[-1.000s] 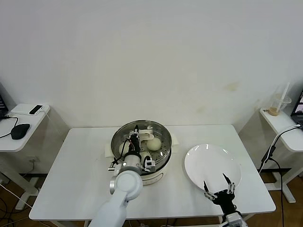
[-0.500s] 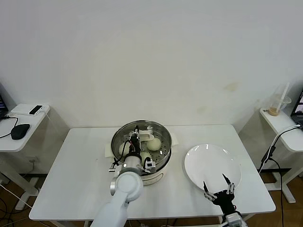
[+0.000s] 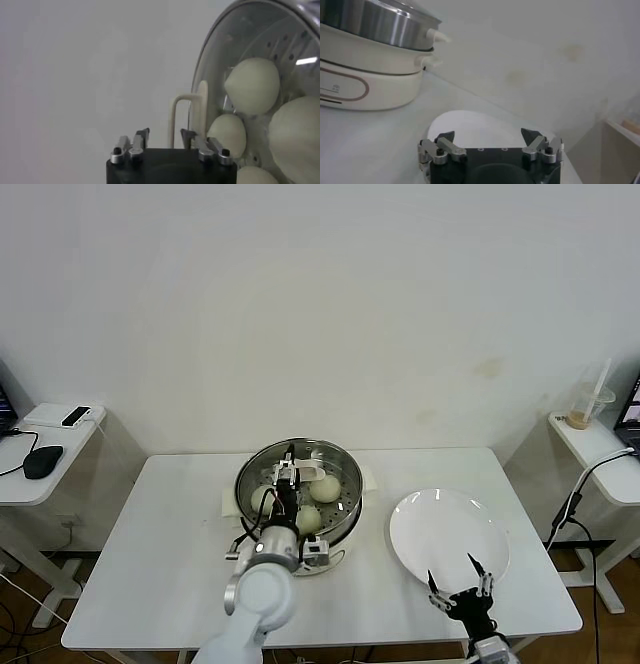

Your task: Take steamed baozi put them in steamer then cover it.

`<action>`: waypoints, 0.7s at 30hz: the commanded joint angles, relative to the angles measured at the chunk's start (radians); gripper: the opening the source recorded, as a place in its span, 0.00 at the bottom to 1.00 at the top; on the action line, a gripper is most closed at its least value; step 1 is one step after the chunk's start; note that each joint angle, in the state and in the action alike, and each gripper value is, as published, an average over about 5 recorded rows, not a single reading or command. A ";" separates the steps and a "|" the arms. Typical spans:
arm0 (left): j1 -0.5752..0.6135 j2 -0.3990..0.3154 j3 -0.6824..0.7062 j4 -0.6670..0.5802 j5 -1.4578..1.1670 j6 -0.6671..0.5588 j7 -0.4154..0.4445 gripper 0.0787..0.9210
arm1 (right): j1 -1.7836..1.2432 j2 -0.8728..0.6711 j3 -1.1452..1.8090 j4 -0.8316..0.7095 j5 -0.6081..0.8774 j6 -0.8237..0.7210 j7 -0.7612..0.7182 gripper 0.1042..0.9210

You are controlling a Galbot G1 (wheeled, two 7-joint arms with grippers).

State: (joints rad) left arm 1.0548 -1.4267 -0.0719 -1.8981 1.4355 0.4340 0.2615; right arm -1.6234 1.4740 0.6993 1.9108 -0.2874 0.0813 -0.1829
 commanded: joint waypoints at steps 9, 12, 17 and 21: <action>0.396 0.063 -0.197 -0.313 -0.520 -0.282 -0.316 0.88 | -0.018 -0.029 -0.018 -0.013 0.050 0.018 -0.003 0.88; 0.469 0.053 -0.280 -0.315 -0.845 -0.380 -0.416 0.88 | -0.030 -0.055 -0.023 -0.017 0.087 0.034 -0.001 0.88; 0.581 0.014 -0.427 -0.338 -1.229 -0.519 -0.488 0.88 | -0.046 -0.093 -0.019 -0.015 0.132 0.056 0.001 0.88; 0.673 0.029 -0.510 -0.335 -1.449 -0.509 -0.472 0.88 | -0.042 -0.081 -0.037 -0.014 0.157 0.055 0.000 0.88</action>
State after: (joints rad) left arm 1.4548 -1.3905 -0.3230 -2.1762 0.7599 0.1200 -0.0694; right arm -1.6573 1.4176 0.6829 1.8964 -0.2088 0.1175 -0.1823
